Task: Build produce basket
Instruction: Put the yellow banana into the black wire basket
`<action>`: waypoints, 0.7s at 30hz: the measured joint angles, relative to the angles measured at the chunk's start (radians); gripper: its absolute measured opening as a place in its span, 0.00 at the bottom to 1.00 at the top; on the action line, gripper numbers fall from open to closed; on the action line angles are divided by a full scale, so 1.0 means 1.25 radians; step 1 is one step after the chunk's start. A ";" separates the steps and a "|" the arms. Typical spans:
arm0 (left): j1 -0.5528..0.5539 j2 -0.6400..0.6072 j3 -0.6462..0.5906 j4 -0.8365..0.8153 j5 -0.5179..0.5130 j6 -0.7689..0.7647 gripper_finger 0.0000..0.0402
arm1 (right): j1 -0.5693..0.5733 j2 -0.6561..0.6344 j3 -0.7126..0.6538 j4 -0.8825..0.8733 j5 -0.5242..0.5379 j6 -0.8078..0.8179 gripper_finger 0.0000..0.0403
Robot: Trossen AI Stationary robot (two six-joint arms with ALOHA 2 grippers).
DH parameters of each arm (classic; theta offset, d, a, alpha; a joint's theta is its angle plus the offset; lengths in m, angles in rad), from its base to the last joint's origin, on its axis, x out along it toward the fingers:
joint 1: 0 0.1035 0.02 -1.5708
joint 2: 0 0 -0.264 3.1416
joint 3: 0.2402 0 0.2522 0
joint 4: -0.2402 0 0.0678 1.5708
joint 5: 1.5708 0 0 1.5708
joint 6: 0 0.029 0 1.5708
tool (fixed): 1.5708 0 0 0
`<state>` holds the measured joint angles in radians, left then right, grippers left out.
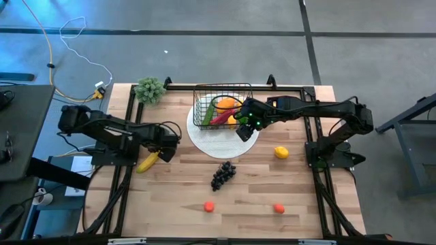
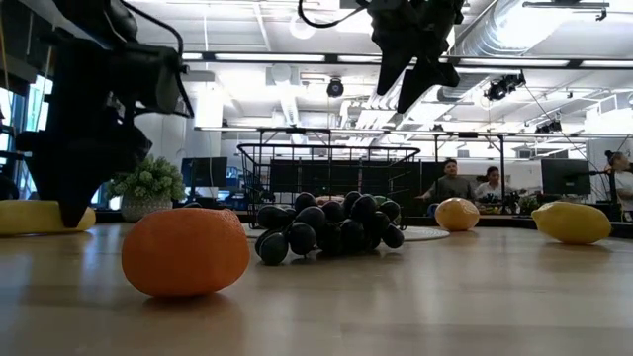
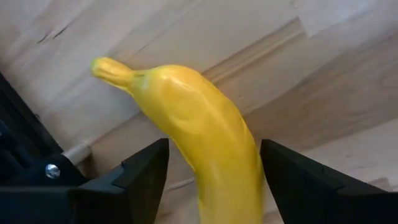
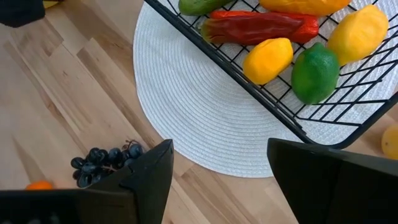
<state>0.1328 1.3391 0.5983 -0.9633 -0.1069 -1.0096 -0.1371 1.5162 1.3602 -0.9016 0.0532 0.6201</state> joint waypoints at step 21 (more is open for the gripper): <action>0.020 -0.004 0.069 0.016 0.071 0.084 0.30 | 0.000 0.000 0.000 0.000 0.000 -0.025 0.60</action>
<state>0.1581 1.3343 0.6840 -0.9432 -0.0178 -0.9051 -0.1375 1.5162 1.3602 -0.9016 0.0534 0.5893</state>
